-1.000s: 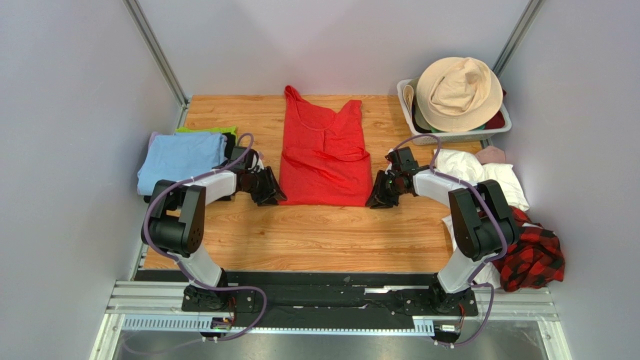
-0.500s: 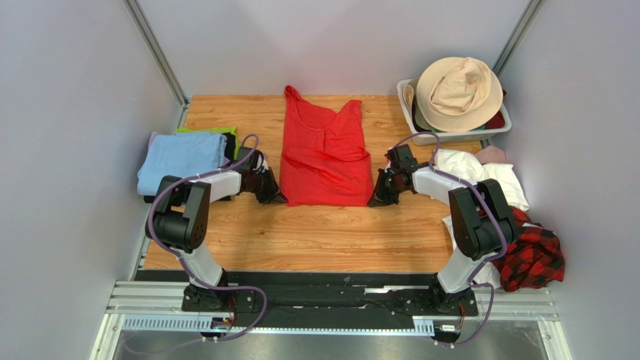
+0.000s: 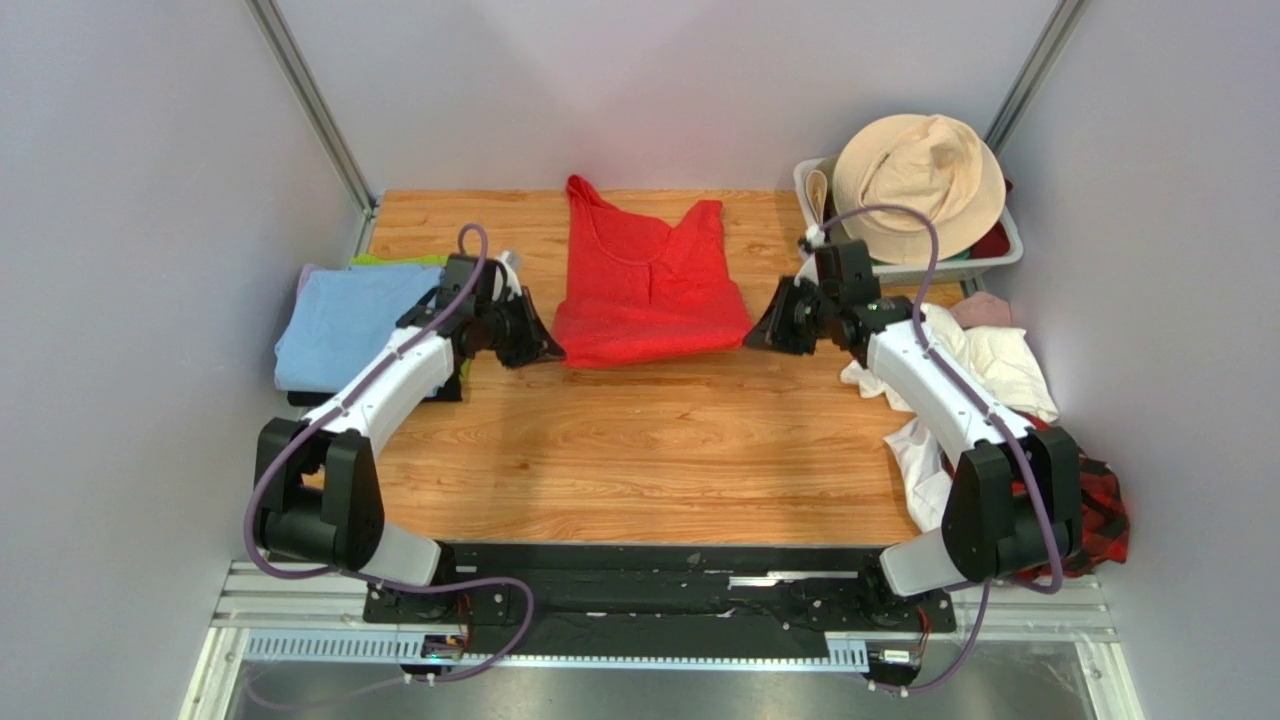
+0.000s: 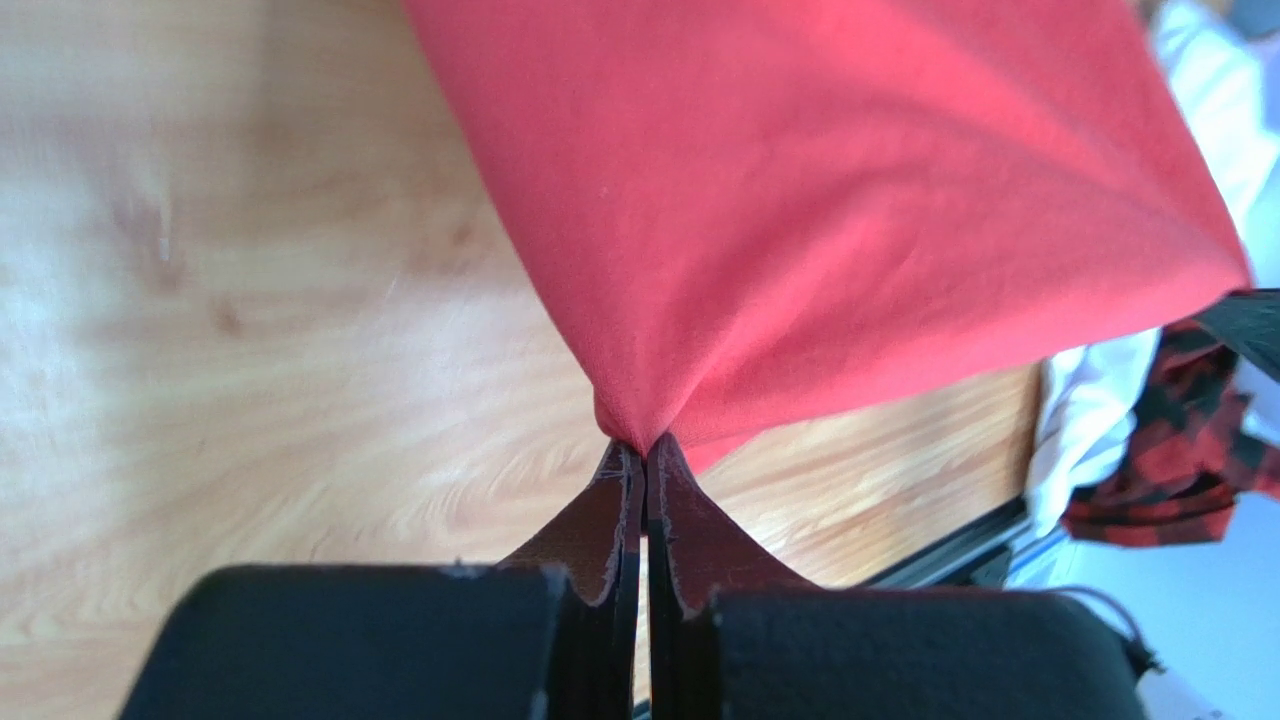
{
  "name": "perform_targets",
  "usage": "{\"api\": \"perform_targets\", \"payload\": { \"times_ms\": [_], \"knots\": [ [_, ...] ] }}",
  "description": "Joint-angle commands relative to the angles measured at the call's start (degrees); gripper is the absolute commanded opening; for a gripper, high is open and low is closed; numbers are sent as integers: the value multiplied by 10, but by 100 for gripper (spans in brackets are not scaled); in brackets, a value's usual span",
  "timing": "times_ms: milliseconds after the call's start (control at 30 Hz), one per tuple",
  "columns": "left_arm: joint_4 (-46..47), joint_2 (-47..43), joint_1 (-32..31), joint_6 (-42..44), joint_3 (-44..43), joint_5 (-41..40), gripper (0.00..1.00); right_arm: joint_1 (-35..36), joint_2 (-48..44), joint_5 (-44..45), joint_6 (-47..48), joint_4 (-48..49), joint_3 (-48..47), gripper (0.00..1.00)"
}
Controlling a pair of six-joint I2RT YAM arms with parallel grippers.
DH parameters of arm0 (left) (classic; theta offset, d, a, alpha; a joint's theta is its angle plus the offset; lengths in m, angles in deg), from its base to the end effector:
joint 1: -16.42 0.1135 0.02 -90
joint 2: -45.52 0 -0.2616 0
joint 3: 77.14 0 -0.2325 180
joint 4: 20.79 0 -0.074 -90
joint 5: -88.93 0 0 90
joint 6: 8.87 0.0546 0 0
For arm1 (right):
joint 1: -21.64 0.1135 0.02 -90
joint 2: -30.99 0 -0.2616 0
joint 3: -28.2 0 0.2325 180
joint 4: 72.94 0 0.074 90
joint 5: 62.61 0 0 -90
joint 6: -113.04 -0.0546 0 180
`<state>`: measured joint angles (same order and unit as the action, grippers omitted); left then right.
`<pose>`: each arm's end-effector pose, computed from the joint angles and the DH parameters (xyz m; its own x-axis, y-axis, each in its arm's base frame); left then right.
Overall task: Fold and stack the mixed laundry pile
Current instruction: Fold the tank top at the center of the board.
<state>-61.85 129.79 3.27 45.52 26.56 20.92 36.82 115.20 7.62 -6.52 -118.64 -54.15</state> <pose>0.2932 -0.0895 0.2475 -0.8598 -0.3536 -0.3684 -0.0622 0.7887 -0.6116 0.2949 0.0992 0.2737 -0.8498 0.2505 -0.4638 -0.0546 0.8334 0.5500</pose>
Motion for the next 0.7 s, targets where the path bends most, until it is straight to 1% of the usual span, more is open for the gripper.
{"api": "perform_targets", "payload": {
  "times_ms": [0,33,133,300,367,467,600,667],
  "knots": [
    [12,-21,0,5,139,7,0,5,-2,-29,-26,25,140,0],
    [20,-31,-1,3,178,9,0,6,-7,-32,-29,32,180,0],
    [39,-44,-3,2,227,16,0,6,-25,-32,-29,42,214,0],
    [31,-78,-9,2,248,27,0,15,-47,-29,-20,21,223,0],
    [22,-93,-13,2,257,26,0,21,-61,-27,-21,18,242,0],
    [10,-131,-28,-10,274,24,0,24,-96,-27,-24,11,279,0],
    [-11,-193,-71,-45,288,27,0,27,-168,-28,-30,-13,313,0],
    [-23,-219,-76,-56,290,25,0,26,-201,-26,-31,-27,313,0]
  ]
}}
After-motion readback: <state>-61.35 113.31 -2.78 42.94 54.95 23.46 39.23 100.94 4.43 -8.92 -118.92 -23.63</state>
